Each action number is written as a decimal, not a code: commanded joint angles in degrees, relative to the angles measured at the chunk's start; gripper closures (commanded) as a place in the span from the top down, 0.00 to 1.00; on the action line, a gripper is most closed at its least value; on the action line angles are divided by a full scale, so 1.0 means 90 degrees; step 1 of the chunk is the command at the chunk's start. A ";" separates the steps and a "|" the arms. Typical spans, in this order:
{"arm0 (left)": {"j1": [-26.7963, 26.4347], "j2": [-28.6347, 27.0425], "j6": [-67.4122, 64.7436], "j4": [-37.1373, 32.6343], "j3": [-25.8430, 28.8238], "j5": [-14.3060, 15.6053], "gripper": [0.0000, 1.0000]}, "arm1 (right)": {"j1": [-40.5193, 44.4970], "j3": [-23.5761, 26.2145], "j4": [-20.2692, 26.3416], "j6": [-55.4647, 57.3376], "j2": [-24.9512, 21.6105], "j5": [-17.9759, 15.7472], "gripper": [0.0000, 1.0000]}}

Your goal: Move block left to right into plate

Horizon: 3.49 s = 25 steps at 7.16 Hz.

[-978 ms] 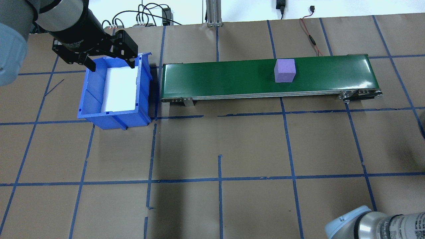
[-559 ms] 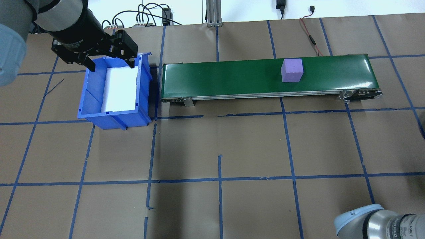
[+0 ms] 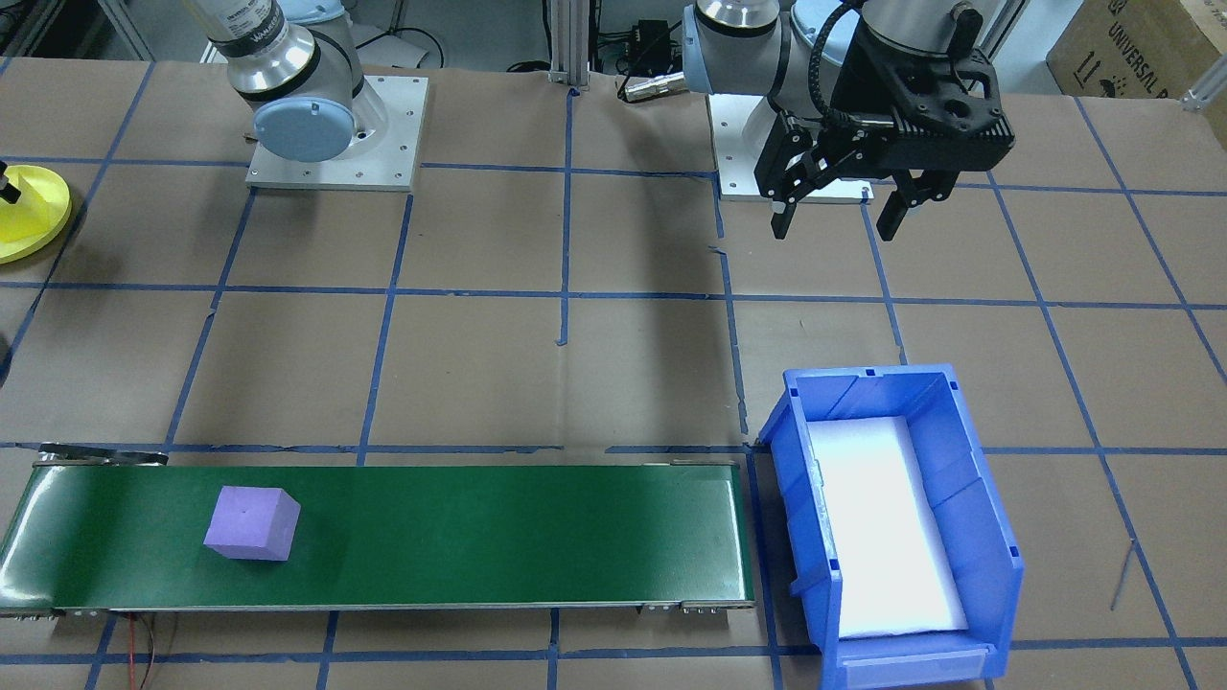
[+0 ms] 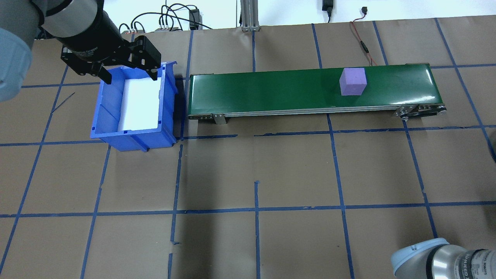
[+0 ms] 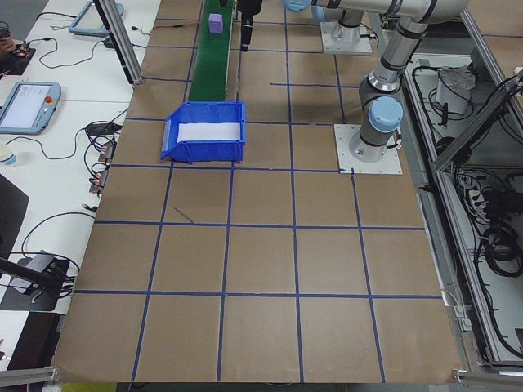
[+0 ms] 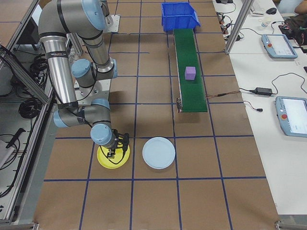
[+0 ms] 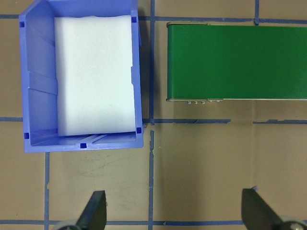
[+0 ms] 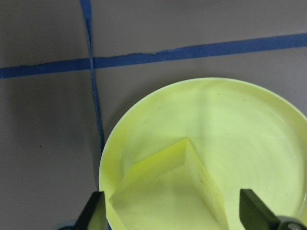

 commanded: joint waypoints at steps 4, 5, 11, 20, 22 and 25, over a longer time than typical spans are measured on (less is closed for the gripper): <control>0.0000 0.0000 -0.0010 0.0004 -0.0010 -0.0009 1.00 | 0.3805 -0.1764 0.0292 0.2456 -0.0193 0.0631 1.00; 0.0000 0.0000 -0.0010 0.0004 -0.0010 -0.0009 1.00 | 0.4361 -0.1933 0.0400 0.3072 0.0157 0.0781 1.00; 0.0000 0.0000 -0.0010 0.0004 -0.0010 -0.0009 1.00 | 0.5489 -0.3038 0.0506 0.6337 0.1311 0.2392 1.00; 0.0000 0.0000 -0.0010 0.0004 -0.0010 -0.0009 1.00 | 0.5715 -0.2989 0.0440 0.6175 0.1947 0.1918 0.99; -0.0010 0.0000 -0.0010 0.0004 -0.0010 0.0001 1.00 | 0.5715 -0.3047 0.0217 0.5719 0.1918 0.1364 0.62; 0.0000 0.0000 0.0000 0.0004 -0.0010 0.0001 1.00 | 0.5685 -0.3048 0.0234 0.4927 0.1383 0.0493 0.37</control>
